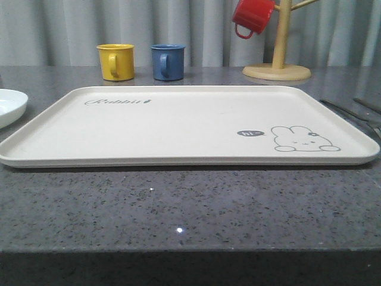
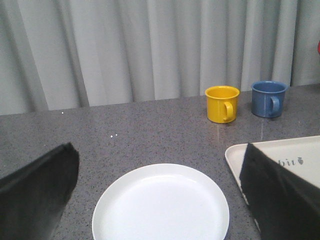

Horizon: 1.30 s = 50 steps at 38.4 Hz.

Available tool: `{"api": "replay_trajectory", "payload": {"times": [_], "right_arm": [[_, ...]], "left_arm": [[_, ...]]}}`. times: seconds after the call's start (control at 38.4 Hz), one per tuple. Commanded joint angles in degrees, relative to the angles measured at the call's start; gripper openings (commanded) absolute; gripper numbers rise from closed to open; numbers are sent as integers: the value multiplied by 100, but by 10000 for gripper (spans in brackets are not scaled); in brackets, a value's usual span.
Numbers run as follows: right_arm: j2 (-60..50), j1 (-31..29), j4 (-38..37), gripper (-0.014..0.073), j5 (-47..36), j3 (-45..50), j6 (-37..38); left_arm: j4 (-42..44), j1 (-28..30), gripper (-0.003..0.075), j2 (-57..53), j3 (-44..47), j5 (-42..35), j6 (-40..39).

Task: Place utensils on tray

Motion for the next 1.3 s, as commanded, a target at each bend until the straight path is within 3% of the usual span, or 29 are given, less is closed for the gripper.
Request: {"api": "replay_trajectory", "payload": {"times": [0.0, 0.1, 0.21, 0.31, 0.42, 0.6, 0.78, 0.86, 0.94, 1.09, 1.28], "right_arm": [[84, -23, -54, 654, -426, -196, -66], [84, -23, -54, 654, -426, -196, -66], [84, -23, -54, 654, -426, -196, -66], [84, -23, -54, 654, -426, -196, -66], [84, -23, -54, 654, -426, -196, -66], [84, -23, -54, 654, -426, -196, -66], [84, -23, -54, 654, -426, -196, -66], [84, -23, -54, 654, -426, -196, -66], [84, -23, -54, 654, -426, -196, -66], [84, -23, -54, 654, -426, -196, -66], [84, -23, -54, 654, -426, -196, -66]], "left_arm": [[-51, -14, 618, 574, -403, -18, -56], [-61, -122, 618, 1713, -1206, 1142, 360], [-46, -667, 617, 2835, -2021, 2296, 826], [230, -1182, 617, 4005, -2711, 3213, 864], [332, -1318, 606, 5017, -3262, 3858, 864], [589, -1318, 397, 6051, -3776, 4046, 864], [589, -1318, 292, 6320, -3791, 4202, 864], [589, -1318, 175, 6320, -3791, 4190, 864], [599, -1318, -14, 6320, -3791, 4190, 864], [675, -1330, -18, 6252, -3946, 4178, 864], [1127, -1897, -18, 5896, -5132, 4646, 853]]}}
